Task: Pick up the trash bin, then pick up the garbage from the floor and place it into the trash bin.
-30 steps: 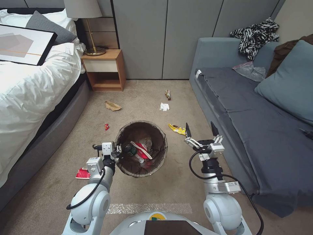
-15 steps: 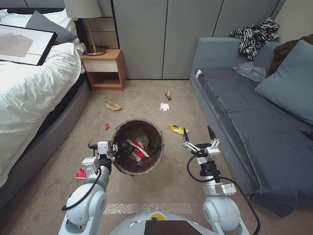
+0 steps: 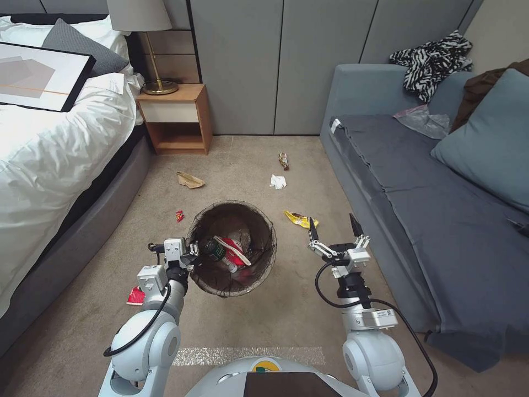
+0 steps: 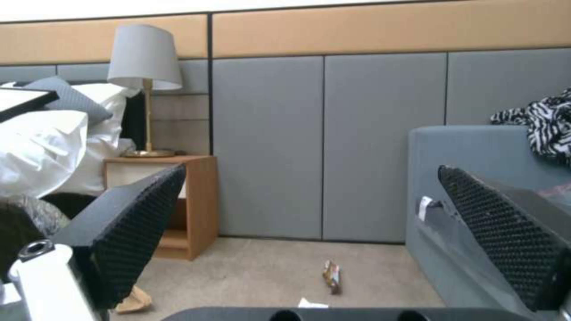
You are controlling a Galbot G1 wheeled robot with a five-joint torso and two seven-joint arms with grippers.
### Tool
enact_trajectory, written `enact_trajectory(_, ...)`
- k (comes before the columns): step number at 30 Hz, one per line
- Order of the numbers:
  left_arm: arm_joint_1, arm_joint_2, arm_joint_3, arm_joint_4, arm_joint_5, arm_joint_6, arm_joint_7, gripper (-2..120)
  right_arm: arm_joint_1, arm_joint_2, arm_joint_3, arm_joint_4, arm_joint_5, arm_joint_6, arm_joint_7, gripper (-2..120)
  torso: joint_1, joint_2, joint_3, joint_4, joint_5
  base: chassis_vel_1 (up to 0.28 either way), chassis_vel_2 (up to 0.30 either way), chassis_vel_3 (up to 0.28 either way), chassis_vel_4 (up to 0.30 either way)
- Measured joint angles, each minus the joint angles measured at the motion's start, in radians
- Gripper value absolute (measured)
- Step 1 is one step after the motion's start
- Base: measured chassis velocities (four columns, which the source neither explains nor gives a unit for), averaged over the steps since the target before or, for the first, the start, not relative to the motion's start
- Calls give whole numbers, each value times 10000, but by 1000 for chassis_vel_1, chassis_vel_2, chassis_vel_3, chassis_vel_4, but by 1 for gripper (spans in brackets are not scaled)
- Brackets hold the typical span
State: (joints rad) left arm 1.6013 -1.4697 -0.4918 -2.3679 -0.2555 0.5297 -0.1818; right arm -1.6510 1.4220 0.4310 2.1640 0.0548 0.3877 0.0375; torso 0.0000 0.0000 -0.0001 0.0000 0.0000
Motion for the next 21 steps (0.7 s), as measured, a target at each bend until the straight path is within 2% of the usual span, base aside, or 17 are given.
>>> enact_trajectory(12, 29, -39, -58, 0, 71, -92, 34, 2, 58, -2, 81, -123, 12, 34, -264, 100, 0, 1, 1, 2, -1, -201, 205, 207, -203)
enact_trajectory(21, 37, -67, -10, 35, 134, -145, 60, 2, 32, 0, 92, -156, 15, 100, -428, 100, 0, 1, 2, 0, 3, -324, 304, 310, -315)
